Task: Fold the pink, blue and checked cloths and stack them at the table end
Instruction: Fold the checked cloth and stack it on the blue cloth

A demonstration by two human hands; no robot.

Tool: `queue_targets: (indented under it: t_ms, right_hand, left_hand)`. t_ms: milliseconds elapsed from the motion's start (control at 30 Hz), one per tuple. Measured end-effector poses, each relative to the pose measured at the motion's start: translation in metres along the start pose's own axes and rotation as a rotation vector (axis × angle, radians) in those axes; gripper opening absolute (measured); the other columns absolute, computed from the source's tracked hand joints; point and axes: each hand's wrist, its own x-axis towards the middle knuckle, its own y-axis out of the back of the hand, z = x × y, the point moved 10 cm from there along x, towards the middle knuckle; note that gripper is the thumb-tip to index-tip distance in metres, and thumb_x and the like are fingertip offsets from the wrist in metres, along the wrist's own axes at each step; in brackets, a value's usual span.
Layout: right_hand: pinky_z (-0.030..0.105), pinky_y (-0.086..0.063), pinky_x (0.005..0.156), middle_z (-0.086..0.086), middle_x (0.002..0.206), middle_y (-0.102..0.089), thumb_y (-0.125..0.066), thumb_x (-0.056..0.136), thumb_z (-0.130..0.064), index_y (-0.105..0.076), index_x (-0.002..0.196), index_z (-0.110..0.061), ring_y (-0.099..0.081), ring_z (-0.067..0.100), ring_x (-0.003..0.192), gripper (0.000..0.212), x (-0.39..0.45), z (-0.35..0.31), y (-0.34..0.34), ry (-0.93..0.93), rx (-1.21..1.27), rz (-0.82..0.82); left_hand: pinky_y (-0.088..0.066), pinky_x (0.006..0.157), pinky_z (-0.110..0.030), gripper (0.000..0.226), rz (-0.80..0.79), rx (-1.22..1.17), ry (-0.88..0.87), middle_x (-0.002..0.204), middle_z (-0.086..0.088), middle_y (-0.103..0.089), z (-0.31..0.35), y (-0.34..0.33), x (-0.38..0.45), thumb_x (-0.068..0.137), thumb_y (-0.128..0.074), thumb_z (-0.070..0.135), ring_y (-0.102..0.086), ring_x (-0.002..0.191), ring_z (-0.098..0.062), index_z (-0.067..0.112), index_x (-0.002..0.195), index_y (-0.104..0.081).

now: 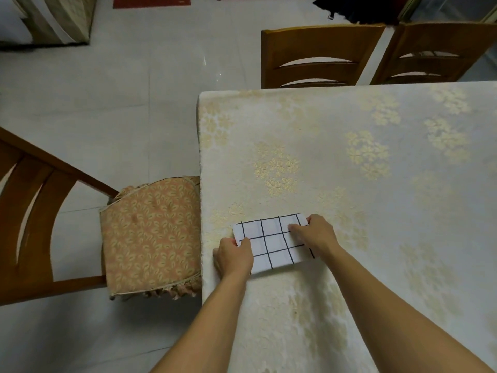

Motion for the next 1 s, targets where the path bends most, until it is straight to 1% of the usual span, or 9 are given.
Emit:
queue_targets:
  t_ms: [133, 300, 367, 467, 600, 733, 800, 867, 1000]
  right_hand:
    - [0.029, -0.024, 0.052, 0.001, 0.076, -0.036, -0.066, 0.088, -0.031, -0.033, 0.07, -0.015, -0.032, 0.015, 0.06, 0.041, -0.001, -0.001, 0.005, 0.043, -0.087, 0.053]
    - [0.029, -0.029, 0.056, -0.003, 0.071, -0.038, -0.069, 0.087, -0.025, -0.037, 0.075, -0.017, -0.035, 0.014, 0.062, 0.036, -0.008, 0.006, 0.009, 0.001, 0.225, 0.022]
    - [0.032, -0.043, 0.064, -0.002, 0.085, -0.053, -0.075, 0.084, -0.028, -0.05, 0.094, -0.015, -0.052, 0.015, 0.074, 0.03, -0.013, 0.012, 0.007, -0.051, 0.358, -0.001]
    - [0.044, -0.061, 0.079, 0.01, 0.106, -0.071, -0.084, 0.075, -0.03, -0.058, 0.12, -0.007, -0.072, 0.028, 0.09, 0.056, -0.023, 0.023, -0.005, -0.144, 0.641, -0.089]
    - [0.039, -0.06, 0.074, 0.013, 0.096, -0.077, -0.067, 0.095, -0.02, -0.07, 0.106, 0.001, -0.075, 0.029, 0.087, 0.024, -0.051, 0.009, -0.011, -0.087, 0.81, -0.182]
    - [0.039, -0.056, 0.077, 0.006, 0.095, -0.077, -0.054, 0.102, -0.033, -0.071, 0.1, -0.009, -0.073, 0.023, 0.089, 0.03, -0.076, 0.004, 0.002, 0.025, 0.702, -0.044]
    - [0.034, -0.054, 0.074, 0.001, 0.091, -0.075, -0.048, 0.104, -0.036, -0.07, 0.098, -0.012, -0.07, 0.016, 0.082, 0.033, -0.093, 0.003, 0.005, 0.05, 0.682, 0.013]
    - [0.029, -0.049, 0.065, 0.001, 0.085, -0.07, -0.044, 0.105, -0.036, -0.065, 0.095, -0.01, -0.063, 0.013, 0.074, 0.035, -0.11, 0.003, 0.009, 0.063, 0.682, 0.082]
    - [0.03, -0.038, 0.059, 0.0, 0.072, -0.056, -0.04, 0.106, -0.041, -0.055, 0.085, -0.01, -0.051, 0.016, 0.066, 0.04, -0.137, 0.009, 0.01, 0.121, 0.655, 0.197]
  left_hand:
    - [-0.037, 0.064, -0.03, 0.021, -0.019, 0.005, -0.092, 0.099, -0.007, -0.058, 0.008, -0.003, -0.002, 0.096, -0.056, 0.033, -0.054, 0.084, -0.022, 0.012, 0.095, -0.051]
    - [-0.041, 0.058, -0.023, 0.015, -0.086, -0.192, -0.105, 0.091, 0.002, -0.059, 0.008, -0.004, -0.003, 0.094, -0.063, 0.024, -0.054, 0.076, -0.012, 0.015, 0.099, -0.051]
    - [-0.043, 0.06, -0.024, 0.012, -0.095, -0.261, -0.123, 0.094, -0.001, -0.064, 0.01, 0.001, -0.006, 0.094, -0.063, 0.022, -0.058, 0.08, -0.015, 0.013, 0.099, -0.056]
    - [-0.04, 0.062, -0.028, 0.013, -0.131, -0.261, -0.228, 0.085, -0.002, -0.064, 0.02, 0.01, -0.009, 0.097, -0.059, 0.021, -0.057, 0.078, -0.017, 0.013, 0.088, -0.06]
    - [-0.048, 0.085, -0.035, 0.015, -0.198, -0.237, -0.324, 0.106, 0.0, -0.068, 0.036, 0.022, -0.018, 0.1, -0.054, 0.025, -0.062, 0.104, -0.018, 0.016, 0.107, -0.063]
    - [-0.045, 0.101, -0.036, 0.041, -0.246, -0.267, -0.325, 0.115, 0.005, -0.066, 0.038, 0.031, -0.021, 0.093, -0.054, 0.049, -0.06, 0.11, -0.01, 0.019, 0.119, -0.06]
    - [-0.049, 0.09, -0.035, 0.035, -0.245, -0.282, -0.368, 0.105, -0.001, -0.066, 0.039, 0.038, -0.024, 0.099, -0.05, 0.039, -0.062, 0.096, -0.011, 0.008, 0.11, -0.062]
    - [-0.037, 0.067, -0.029, 0.028, -0.192, -0.268, -0.451, 0.076, -0.004, -0.048, 0.041, 0.047, -0.034, 0.105, -0.042, 0.017, -0.043, 0.067, -0.008, 0.006, 0.08, -0.048]
    - [-0.03, 0.054, -0.019, 0.033, -0.128, -0.245, -0.542, 0.072, -0.008, -0.039, 0.03, 0.062, -0.063, 0.106, -0.038, 0.015, -0.036, 0.062, -0.004, 0.003, 0.076, -0.042]
